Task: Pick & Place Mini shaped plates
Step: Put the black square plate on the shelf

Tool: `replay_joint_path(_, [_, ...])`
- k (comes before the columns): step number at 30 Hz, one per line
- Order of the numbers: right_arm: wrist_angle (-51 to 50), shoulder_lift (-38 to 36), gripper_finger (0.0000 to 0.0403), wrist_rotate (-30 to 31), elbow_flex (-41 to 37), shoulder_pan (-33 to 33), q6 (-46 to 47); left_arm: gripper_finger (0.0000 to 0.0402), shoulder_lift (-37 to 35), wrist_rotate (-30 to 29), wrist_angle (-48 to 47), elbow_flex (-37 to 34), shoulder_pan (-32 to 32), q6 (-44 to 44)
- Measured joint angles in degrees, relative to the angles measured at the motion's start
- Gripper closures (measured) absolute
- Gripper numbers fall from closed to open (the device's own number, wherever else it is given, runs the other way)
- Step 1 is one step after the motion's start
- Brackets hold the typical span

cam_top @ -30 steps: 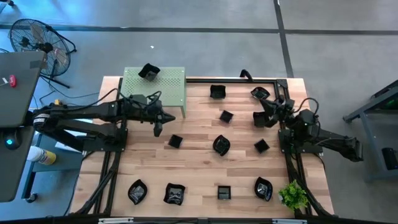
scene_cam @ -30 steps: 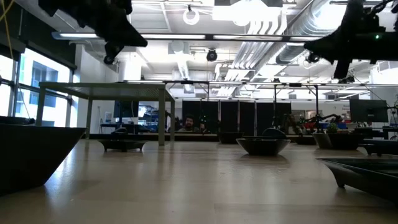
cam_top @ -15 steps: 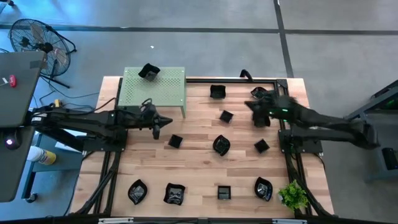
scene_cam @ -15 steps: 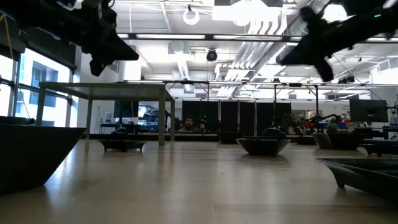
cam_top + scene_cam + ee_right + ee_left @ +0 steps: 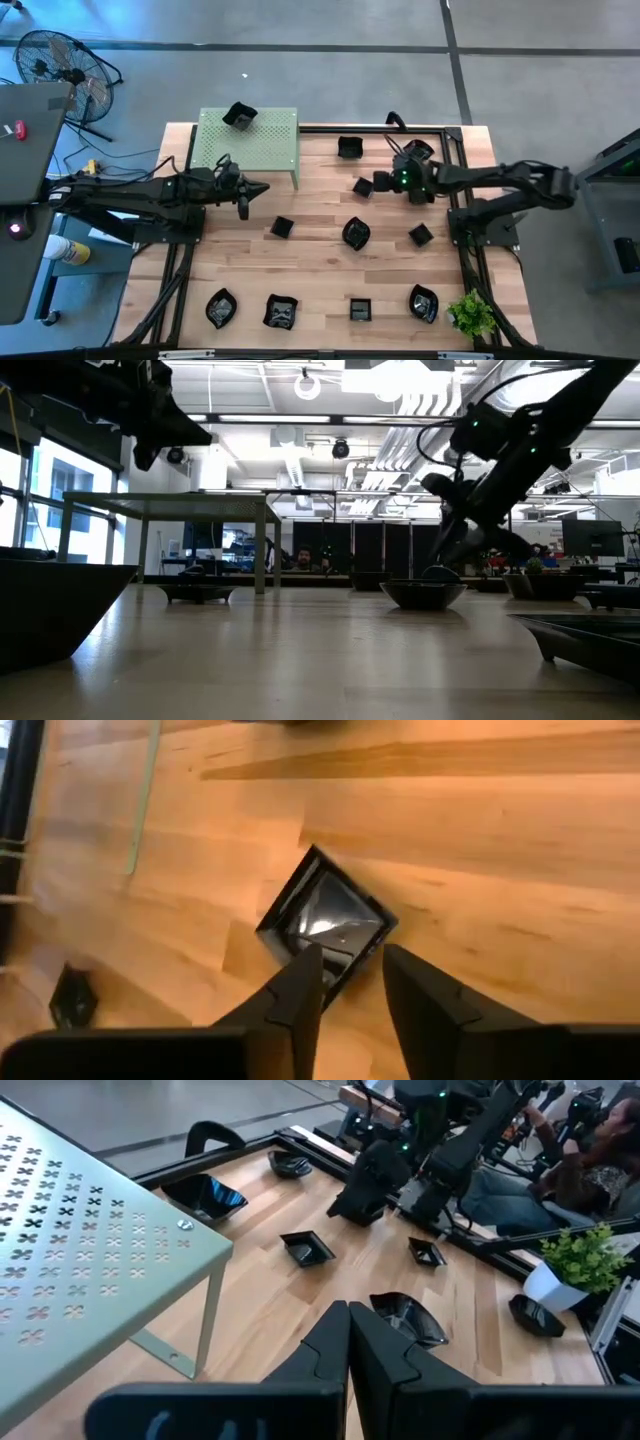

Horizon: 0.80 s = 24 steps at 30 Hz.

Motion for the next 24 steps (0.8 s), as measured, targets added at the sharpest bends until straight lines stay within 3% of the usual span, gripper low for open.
replay_joint_path(11, [9.6, 12.7, 0.0318, -3.4, 0.1, -1.5, 1.5, 0.0402, 0.2, -0.3, -0.3, 0.0, 0.0, 0.1])
replay_joint_path(24, [11.9, 12.8, 0.0398, -4.1, 0.1, -1.5, 1.5, 0.0402, 0.2, -0.9, -0.3, 0.0, 0.0, 0.1])
